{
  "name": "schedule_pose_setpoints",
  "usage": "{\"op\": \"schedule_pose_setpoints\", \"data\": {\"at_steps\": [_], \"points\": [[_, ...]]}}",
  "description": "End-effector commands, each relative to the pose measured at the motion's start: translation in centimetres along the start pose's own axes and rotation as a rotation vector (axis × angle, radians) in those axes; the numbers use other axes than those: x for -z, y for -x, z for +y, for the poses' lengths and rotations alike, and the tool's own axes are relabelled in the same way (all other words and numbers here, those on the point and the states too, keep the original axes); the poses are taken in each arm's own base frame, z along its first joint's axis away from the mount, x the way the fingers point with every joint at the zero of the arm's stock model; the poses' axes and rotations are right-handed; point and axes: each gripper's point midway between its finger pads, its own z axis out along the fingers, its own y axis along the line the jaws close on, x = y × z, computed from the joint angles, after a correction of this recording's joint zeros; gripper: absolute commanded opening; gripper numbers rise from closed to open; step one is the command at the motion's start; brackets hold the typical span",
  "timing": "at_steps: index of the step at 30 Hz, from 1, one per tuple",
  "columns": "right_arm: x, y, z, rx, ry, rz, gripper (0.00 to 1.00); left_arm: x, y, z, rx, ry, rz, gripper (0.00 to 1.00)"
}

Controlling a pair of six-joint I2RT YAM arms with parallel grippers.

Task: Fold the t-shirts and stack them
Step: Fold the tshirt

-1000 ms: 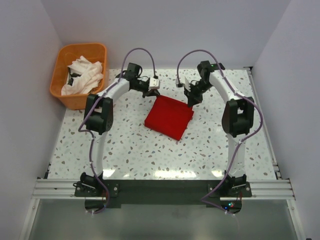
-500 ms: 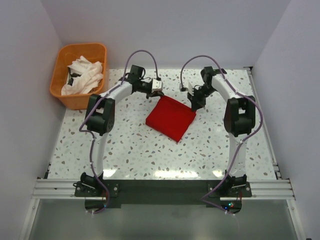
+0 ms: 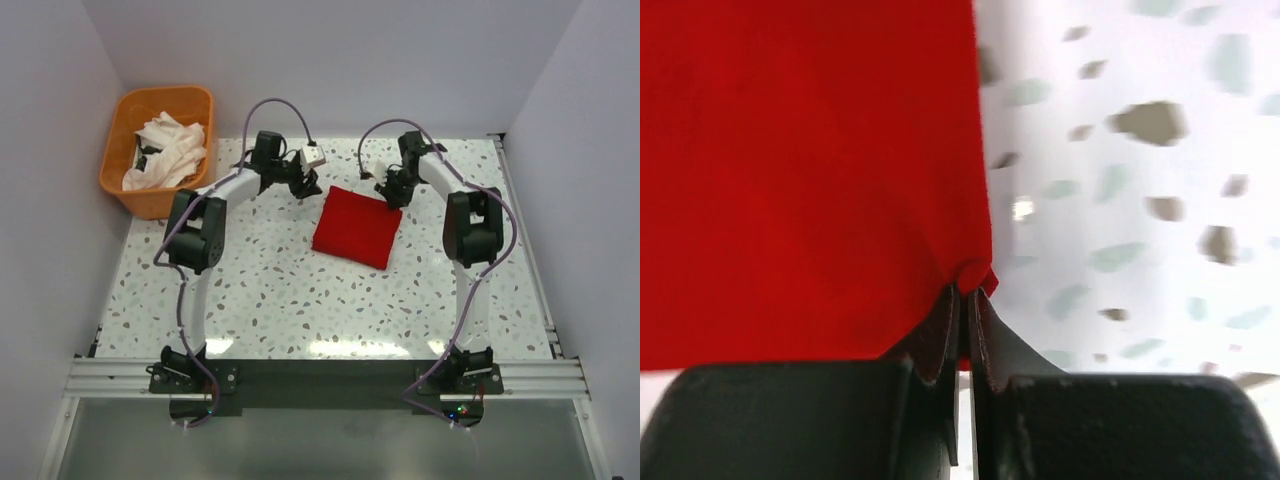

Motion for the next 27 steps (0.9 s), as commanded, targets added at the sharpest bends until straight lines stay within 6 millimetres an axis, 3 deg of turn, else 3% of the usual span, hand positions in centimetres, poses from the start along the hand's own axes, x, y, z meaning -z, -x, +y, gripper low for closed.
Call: {"op": "schedule_pose_setpoints", "data": {"at_steps": [1,2,4,5,7,10,11,13,14,16,17,19,22,24,27], "points": [[-0.5,0.0,-6.9,0.015,-0.269,0.027,0.00,5.1,6.3,1.7,0.081,0.139,-0.088,0.56],[-0.2,0.0,-7.4,0.005,-0.298,0.029,0.00,5.3,5.8,0.5,0.124,0.124,-0.080,0.57],[0.9,0.6,-8.6,-0.011,-0.368,0.016,0.04,6.6,7.7,-0.6,0.147,0.120,-0.105,0.61],[1.1,0.6,-8.8,-0.041,-0.397,0.011,0.26,6.9,7.9,-1.3,0.200,0.114,-0.104,0.62],[3.1,2.0,-9.9,-0.072,-0.471,-0.037,0.41,7.1,8.1,-2.5,0.256,0.077,-0.107,0.63],[5.7,4.3,-8.9,-0.179,-0.461,-0.142,0.52,6.7,8.4,-4.7,0.362,-0.020,-0.118,0.59],[7.6,5.5,-8.0,-0.226,-0.451,-0.193,0.53,6.3,8.5,-5.7,0.398,-0.056,-0.113,0.58],[9.0,6.9,-5.5,-0.283,-0.376,-0.256,0.54,5.6,9.4,-7.6,0.418,-0.134,-0.124,0.52],[10.6,8.0,-3.8,-0.329,-0.337,-0.309,0.55,5.3,9.3,-8.3,0.451,-0.163,-0.116,0.51],[10.4,8.7,0.1,-0.401,-0.184,-0.360,0.55,4.7,9.8,-10.0,0.501,-0.226,-0.114,0.47],[11.6,9.6,1.8,-0.437,-0.136,-0.404,0.54,4.5,9.8,-10.4,0.522,-0.243,-0.113,0.46],[10.9,10.0,6.0,-0.537,0.048,-0.442,0.50,3.9,9.7,-11.7,0.589,-0.285,-0.103,0.43],[10.0,9.6,10.1,-0.636,0.215,-0.446,0.44,3.0,9.6,-13.2,0.671,-0.338,-0.088,0.41],[8.9,8.9,12.4,-0.709,0.311,-0.423,0.38,2.4,9.2,-14.2,0.714,-0.359,-0.060,0.41],[7.6,8.7,13.0,-0.786,0.360,-0.427,0.35,1.6,8.1,-15.0,0.757,-0.375,-0.021,0.41]]}}
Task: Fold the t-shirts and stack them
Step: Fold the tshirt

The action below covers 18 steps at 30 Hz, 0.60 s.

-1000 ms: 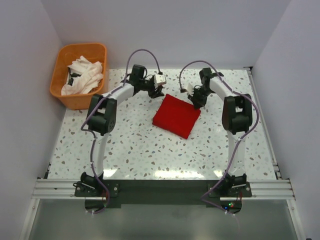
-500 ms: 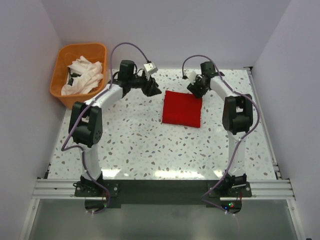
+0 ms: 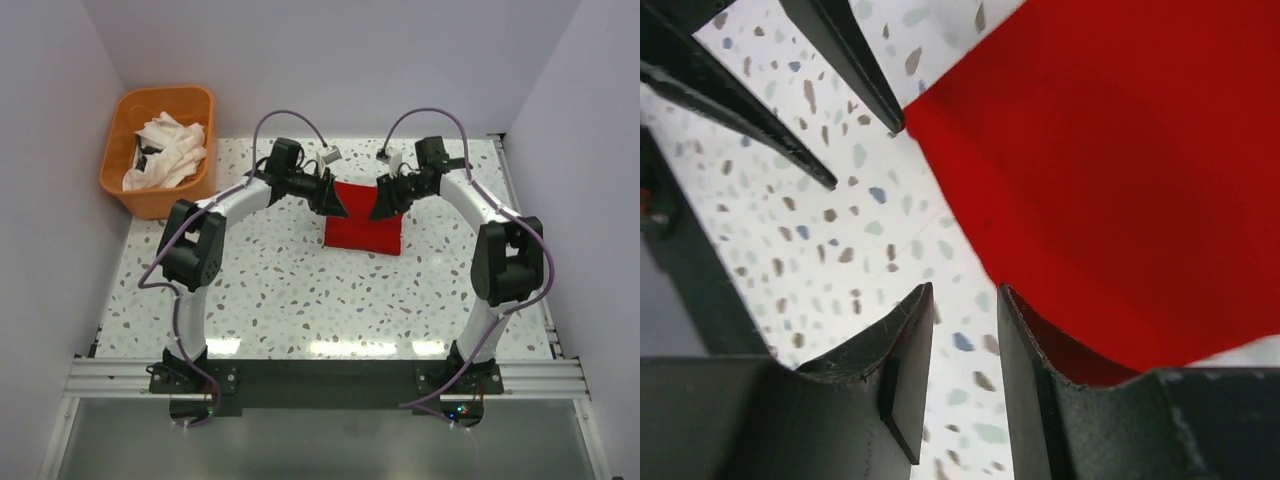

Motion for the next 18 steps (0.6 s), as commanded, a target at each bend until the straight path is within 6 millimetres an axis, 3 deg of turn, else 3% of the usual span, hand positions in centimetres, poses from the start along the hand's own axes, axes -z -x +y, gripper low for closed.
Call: {"op": "schedule_pose_setpoints", "data": {"at_steps": [1,9,12,14,18], "points": [[-2.4,-3.8,2.2,-0.284,0.161,0.060,0.35,-1.1,-2.2,-0.2,0.160,-0.043,0.049,0.41],[-6.2,-7.0,-0.9,-0.409,0.149,0.102,0.34,-3.0,-7.1,2.9,0.377,-0.078,0.126,0.41],[-6.9,-9.1,-2.5,-0.454,0.135,0.133,0.34,-2.0,-9.8,6.0,0.527,-0.029,0.119,0.41],[-7.1,-11.4,-3.9,-0.488,0.119,0.171,0.34,-1.5,-10.5,8.0,0.594,0.029,0.076,0.41],[-6.9,-14.2,-4.8,-0.535,0.115,0.219,0.33,0.2,-12.5,9.6,0.667,0.080,0.058,0.41]]}}
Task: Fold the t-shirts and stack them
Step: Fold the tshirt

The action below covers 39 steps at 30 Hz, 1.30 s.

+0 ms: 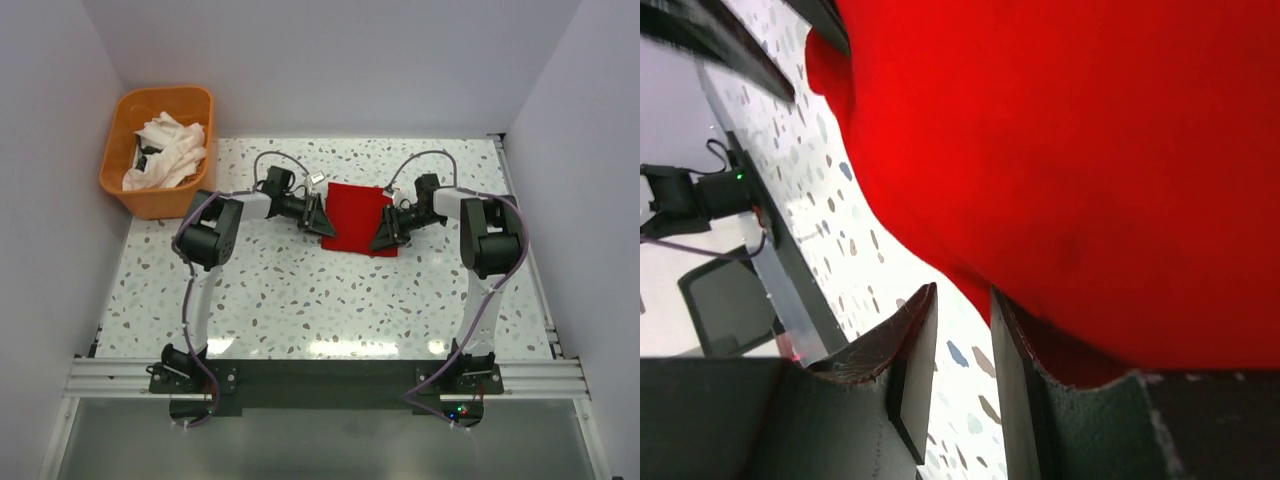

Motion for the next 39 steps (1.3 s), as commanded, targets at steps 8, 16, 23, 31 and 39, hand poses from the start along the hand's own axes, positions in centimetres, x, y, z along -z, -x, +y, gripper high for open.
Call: {"op": "schedule_pose_setpoints", "data": {"at_steps": [8,16,23,31,39], "points": [[4.4,0.1,3.2,0.147,0.039,0.015,0.30,4.8,2.4,-3.6,-0.183,0.061,-0.112,0.43],[7.5,11.9,5.1,0.188,-0.081,-0.404,0.40,3.8,13.0,-7.6,-0.417,0.067,-0.305,0.48],[4.8,17.7,-1.2,0.031,-0.152,-0.512,0.41,1.1,17.5,-2.5,-0.297,0.068,-0.401,0.49],[4.8,17.9,-7.5,-0.030,-0.271,-0.505,0.41,0.5,15.2,5.9,-0.124,0.156,-0.396,0.47],[7.7,22.9,-5.2,0.120,-0.302,-0.591,0.47,5.7,17.8,1.5,-0.227,0.190,-0.518,0.50]]}}
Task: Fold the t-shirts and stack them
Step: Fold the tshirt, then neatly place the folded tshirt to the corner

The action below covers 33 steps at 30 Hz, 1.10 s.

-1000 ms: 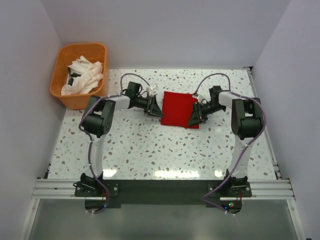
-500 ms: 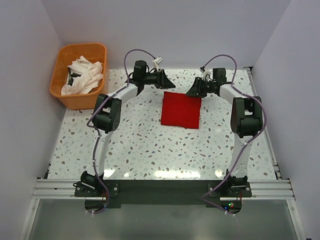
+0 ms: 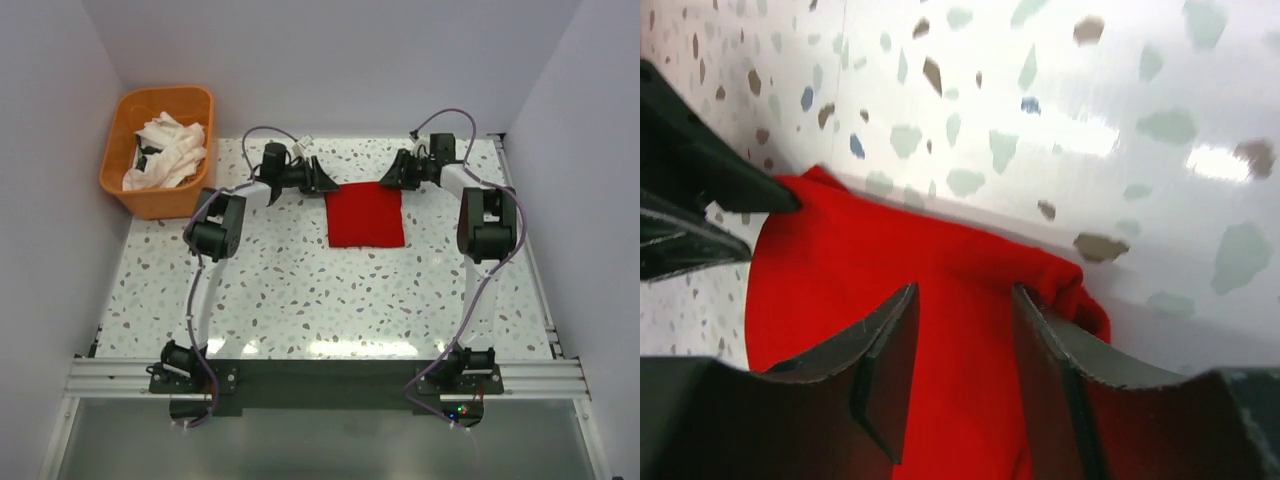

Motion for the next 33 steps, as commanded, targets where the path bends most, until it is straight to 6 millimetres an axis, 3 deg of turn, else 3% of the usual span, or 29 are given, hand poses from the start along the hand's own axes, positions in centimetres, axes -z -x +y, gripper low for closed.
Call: {"op": "schedule_pose_setpoints", "data": {"at_steps": [1,2,3,4,5,6,7,8,9,10,11,12,13,14,17,20,24,29,33], "points": [[1.0,5.0,1.5,0.126,-0.027,-0.104,0.48,3.5,5.6,-3.3,-0.146,0.049,-0.121,0.52],[1.8,5.6,2.5,0.146,-0.028,-0.106,0.51,4.1,6.4,-4.2,-0.181,0.066,-0.137,0.57],[2.4,6.2,3.3,0.178,-0.034,-0.116,0.51,5.3,7.5,-6.3,-0.253,0.076,-0.155,0.61],[2.7,6.3,4.1,0.224,-0.049,-0.117,0.52,5.9,7.8,-7.2,-0.284,0.092,-0.161,0.63],[4.5,6.9,5.8,0.255,-0.055,-0.130,0.56,6.7,8.1,-7.2,-0.305,0.139,-0.175,0.70],[5.1,6.5,6.4,0.282,-0.069,-0.120,0.59,8.1,8.9,-9.0,-0.371,0.169,-0.176,0.72],[5.6,6.2,7.4,0.370,-0.111,-0.116,0.63,8.8,9.1,-9.5,-0.395,0.195,-0.172,0.75],[7.2,6.0,9.1,0.413,-0.128,-0.111,0.68,9.7,9.4,-9.3,-0.411,0.246,-0.178,0.78],[7.6,5.0,9.4,0.506,-0.154,-0.083,0.69,11.1,9.6,-10.4,-0.455,0.279,-0.170,0.80],[7.6,3.4,10.4,0.557,-0.196,-0.044,0.71,11.9,9.5,-10.6,-0.468,0.311,-0.160,0.87],[8.6,3.1,11.7,0.600,-0.223,-0.048,0.72,13.1,9.7,-9.9,-0.478,0.372,-0.161,0.90],[8.4,1.7,11.8,0.641,-0.243,-0.008,0.72,14.5,9.8,-10.5,-0.507,0.403,-0.155,0.94],[7.9,-0.1,13.2,0.670,-0.245,0.030,0.72,15.3,9.8,-10.4,-0.511,0.424,-0.158,0.97],[8.1,-1.0,13.1,0.680,-0.295,0.055,0.73,16.7,9.7,-9.3,-0.496,0.460,-0.160,0.98],[7.3,-4.6,14.5,0.705,-0.309,0.123,0.73,19.9,10.0,-8.7,-0.487,0.523,-0.173,1.00],[6.0,-7.3,14.6,0.703,-0.339,0.180,0.73,22.2,10.2,-9.7,-0.524,0.548,-0.175,1.00],[4.1,-10.1,12.8,0.658,-0.399,0.240,0.72,23.3,9.7,-11.2,-0.576,0.548,-0.179,1.00],[1.3,-11.1,8.6,0.640,-0.514,0.274,0.72,23.8,8.6,-11.1,-0.559,0.563,-0.177,1.00],[0.8,-11.4,4.0,0.556,-0.575,0.332,0.71,23.6,8.2,-10.7,-0.547,0.565,-0.168,1.00]]}}
